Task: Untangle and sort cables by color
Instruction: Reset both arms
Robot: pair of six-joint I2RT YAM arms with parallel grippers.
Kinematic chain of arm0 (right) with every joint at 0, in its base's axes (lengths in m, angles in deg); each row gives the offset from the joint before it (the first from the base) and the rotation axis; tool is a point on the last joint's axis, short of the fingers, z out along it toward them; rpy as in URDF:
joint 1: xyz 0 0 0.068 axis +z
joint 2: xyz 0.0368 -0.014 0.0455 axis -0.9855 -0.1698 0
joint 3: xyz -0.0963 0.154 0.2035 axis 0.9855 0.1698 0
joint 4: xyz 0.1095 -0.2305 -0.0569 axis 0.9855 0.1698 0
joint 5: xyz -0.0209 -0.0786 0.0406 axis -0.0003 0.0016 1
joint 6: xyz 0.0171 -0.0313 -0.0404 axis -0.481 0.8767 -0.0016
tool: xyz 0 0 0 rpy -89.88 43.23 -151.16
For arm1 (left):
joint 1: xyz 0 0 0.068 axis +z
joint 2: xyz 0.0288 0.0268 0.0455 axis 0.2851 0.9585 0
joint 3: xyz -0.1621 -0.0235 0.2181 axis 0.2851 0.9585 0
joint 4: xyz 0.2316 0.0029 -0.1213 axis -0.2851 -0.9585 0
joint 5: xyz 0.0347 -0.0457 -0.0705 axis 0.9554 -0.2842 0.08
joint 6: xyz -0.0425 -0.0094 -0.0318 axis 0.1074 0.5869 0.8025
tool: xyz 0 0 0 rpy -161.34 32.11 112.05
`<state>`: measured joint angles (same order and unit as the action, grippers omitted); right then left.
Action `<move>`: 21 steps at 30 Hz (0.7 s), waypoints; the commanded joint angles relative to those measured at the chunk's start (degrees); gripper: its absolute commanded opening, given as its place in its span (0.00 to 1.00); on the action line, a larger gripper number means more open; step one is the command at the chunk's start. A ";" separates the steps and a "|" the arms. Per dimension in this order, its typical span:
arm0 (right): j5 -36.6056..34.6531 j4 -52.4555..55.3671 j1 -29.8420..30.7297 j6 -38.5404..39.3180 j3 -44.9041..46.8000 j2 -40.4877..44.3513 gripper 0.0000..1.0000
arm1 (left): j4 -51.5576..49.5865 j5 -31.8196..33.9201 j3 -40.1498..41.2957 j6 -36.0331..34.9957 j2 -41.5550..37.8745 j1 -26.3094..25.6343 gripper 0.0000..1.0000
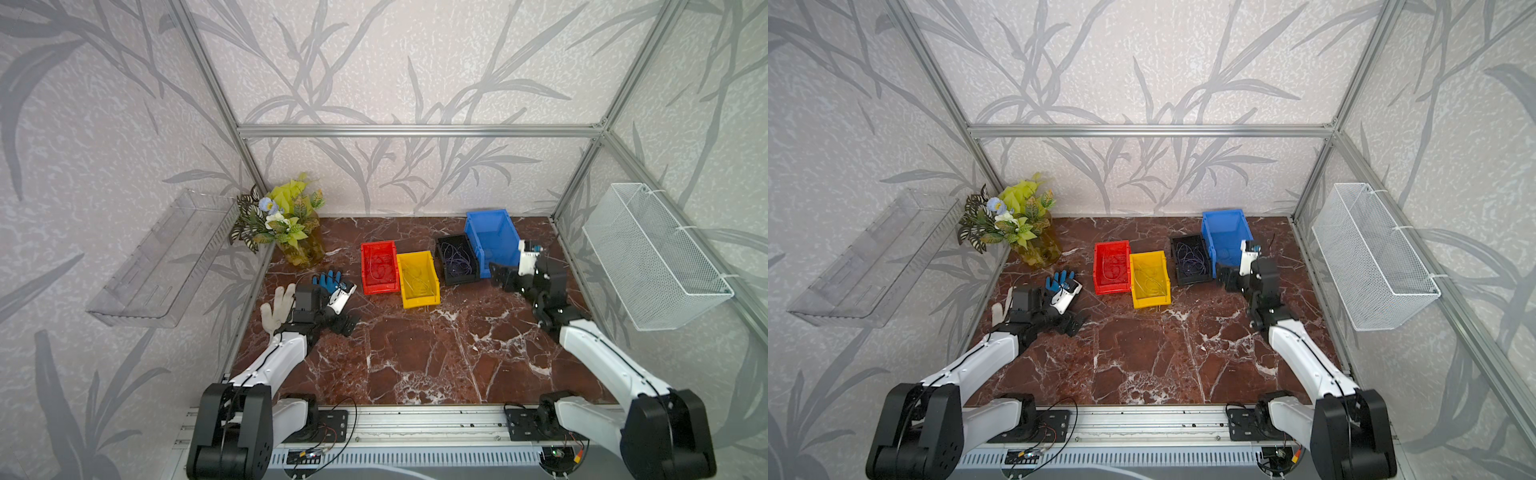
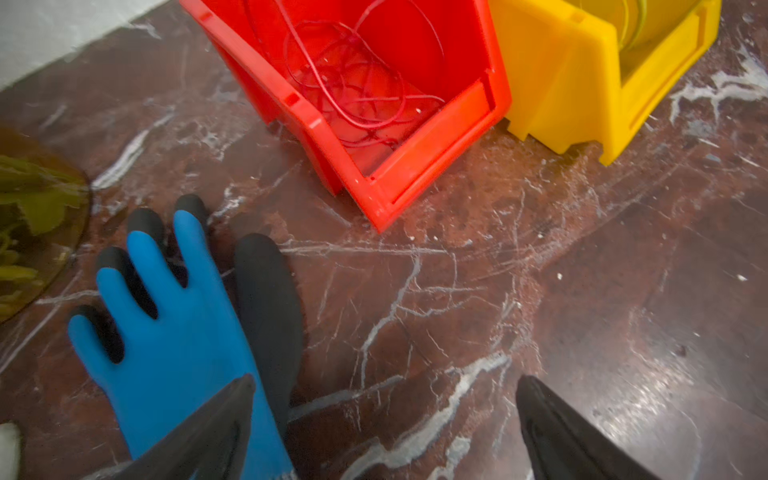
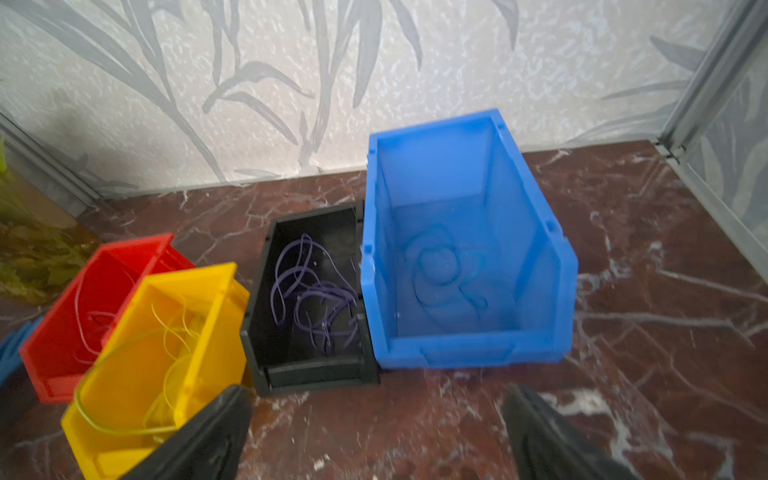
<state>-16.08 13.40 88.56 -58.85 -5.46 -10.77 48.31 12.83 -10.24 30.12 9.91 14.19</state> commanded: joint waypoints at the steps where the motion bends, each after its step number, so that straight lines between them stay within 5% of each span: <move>1: -5.47 -11.83 -0.16 0.36 10.06 5.30 0.99 | 21.03 3.76 4.64 7.39 -0.20 -0.08 1.00; 4: -7.92 -16.05 -0.19 2.63 12.17 6.19 0.99 | 36.38 6.47 9.31 11.22 3.31 -0.16 1.00; 10: -6.68 -15.43 -0.03 7.81 10.54 2.78 0.99 | 50.65 13.64 11.25 15.46 7.47 -0.62 1.00; 12: -11.44 -18.25 -0.08 9.79 12.06 -0.05 0.99 | 56.83 16.71 11.64 16.93 10.39 -0.50 1.00; 18: -8.40 -55.17 -2.79 15.79 18.78 -19.95 0.99 | 64.04 20.40 9.97 21.15 19.59 1.05 1.00; 21: -8.47 -58.67 -4.01 14.59 16.13 -29.35 0.99 | 68.58 21.35 11.57 21.92 21.37 1.40 1.00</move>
<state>-25.44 -29.22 85.59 -46.07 12.13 -34.85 108.85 31.45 0.54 49.37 30.41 15.07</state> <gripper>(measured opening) 0.990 0.999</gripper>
